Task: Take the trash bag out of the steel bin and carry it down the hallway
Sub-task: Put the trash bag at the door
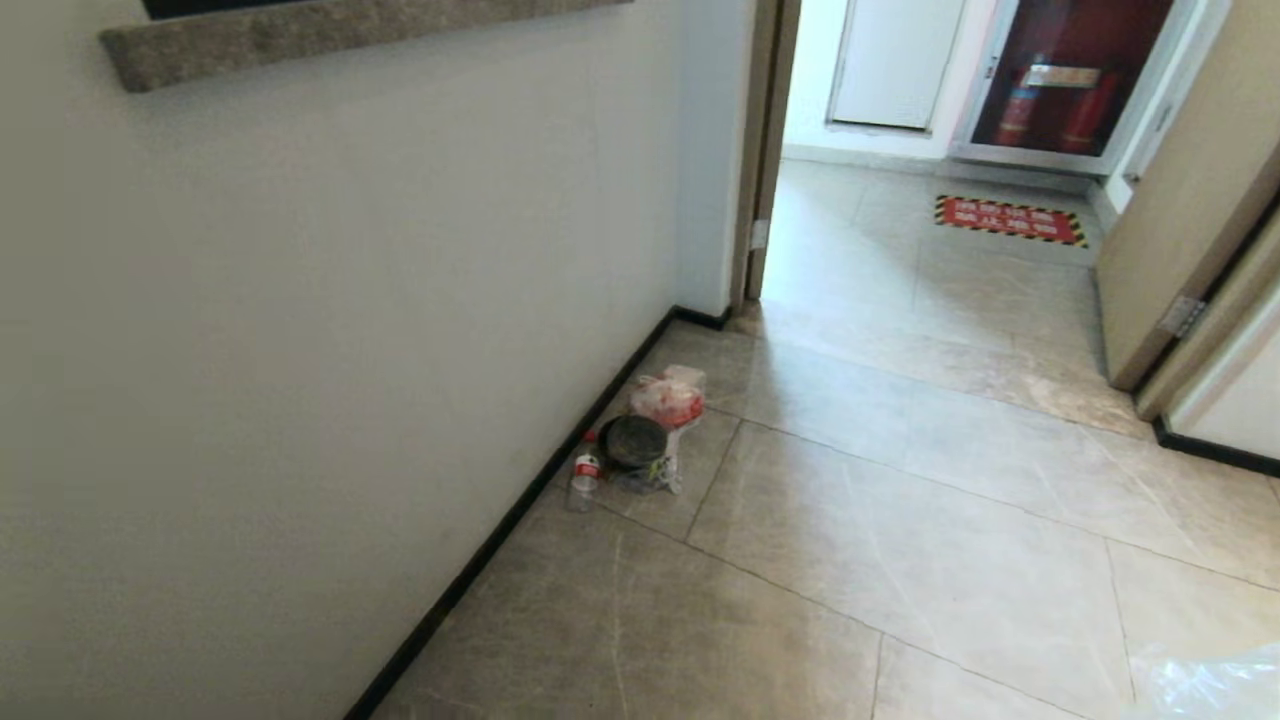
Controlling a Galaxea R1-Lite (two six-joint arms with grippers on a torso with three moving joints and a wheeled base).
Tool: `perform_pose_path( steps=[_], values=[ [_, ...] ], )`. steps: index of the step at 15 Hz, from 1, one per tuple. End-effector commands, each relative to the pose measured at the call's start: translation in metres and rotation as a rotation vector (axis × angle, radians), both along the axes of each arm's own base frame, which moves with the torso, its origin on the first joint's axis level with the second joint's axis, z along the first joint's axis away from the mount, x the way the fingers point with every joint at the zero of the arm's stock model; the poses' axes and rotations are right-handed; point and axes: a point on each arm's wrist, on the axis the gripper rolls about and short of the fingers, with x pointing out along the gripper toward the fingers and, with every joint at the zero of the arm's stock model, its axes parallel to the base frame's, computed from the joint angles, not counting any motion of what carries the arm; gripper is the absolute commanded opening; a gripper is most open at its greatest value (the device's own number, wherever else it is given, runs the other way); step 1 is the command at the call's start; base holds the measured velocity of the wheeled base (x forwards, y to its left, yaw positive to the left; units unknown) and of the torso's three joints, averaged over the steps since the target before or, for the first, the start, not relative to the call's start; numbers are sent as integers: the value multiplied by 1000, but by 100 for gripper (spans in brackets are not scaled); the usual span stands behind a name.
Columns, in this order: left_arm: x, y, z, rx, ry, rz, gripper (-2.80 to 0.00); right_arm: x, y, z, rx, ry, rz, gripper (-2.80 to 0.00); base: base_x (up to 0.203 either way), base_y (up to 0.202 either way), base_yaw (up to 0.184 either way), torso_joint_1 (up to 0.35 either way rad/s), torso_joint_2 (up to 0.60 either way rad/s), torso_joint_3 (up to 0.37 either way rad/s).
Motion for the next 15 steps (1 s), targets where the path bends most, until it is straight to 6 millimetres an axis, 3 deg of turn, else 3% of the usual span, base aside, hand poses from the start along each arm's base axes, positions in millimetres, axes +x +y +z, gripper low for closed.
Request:
perform_pose_path(
  steps=[1, 15],
  values=[
    [0, 0, 0, 0, 0, 0, -280, 0, 0, 0, 0, 1, 1, -280, -1, -8, 180, -1, -2, 1],
    [0, 0, 0, 0, 0, 0, -280, 0, 0, 0, 0, 1, 1, -280, 1, -9, 172, 2, 2, 2]
  ],
)
